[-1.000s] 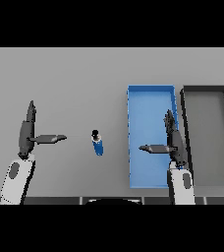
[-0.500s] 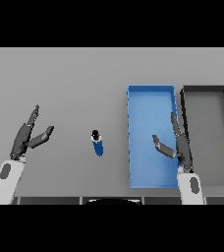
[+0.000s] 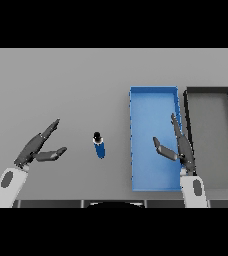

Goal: Pick up the blue pipe and place it into the blue bin.

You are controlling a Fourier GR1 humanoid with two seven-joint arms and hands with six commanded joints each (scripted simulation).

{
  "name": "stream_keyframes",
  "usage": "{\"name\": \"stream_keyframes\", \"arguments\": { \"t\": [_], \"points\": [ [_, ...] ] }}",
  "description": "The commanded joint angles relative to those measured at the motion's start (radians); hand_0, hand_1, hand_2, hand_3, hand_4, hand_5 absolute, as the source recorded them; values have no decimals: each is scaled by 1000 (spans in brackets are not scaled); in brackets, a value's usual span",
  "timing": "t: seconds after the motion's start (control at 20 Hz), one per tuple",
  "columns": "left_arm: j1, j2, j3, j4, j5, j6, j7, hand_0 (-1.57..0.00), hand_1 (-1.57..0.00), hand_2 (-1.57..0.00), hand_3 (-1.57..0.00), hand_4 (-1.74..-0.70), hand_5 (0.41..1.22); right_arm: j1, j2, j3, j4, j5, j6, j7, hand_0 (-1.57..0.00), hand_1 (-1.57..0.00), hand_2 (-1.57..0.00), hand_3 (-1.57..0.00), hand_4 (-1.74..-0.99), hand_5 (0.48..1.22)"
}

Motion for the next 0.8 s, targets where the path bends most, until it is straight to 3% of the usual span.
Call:
{"name": "stream_keyframes", "arguments": {
  "t": [0.0,0.25,0.45,0.75],
  "points": [
    [6,-3,-18,-9,-6,-12,7,1,1,1,1,-1071,522,14,1,6,-18,6,-3,-7,1,1,1,1,-1174,616],
    [6,-57,-124,-54,-69,-27,87,1,1,1,1,-1137,464,12,-4,1,-24,-7,7,32,1,1,1,1,-1189,619],
    [-9,-135,-182,-48,-103,-21,92,1,1,1,1,-1146,451,9,-5,-1,-32,-7,5,23,1,1,1,1,-1213,625],
    [-91,-268,-212,74,-151,13,70,1,1,1,1,-1150,460,34,-3,-2,-38,-8,6,31,1,1,1,1,-1202,621]
  ]
}}
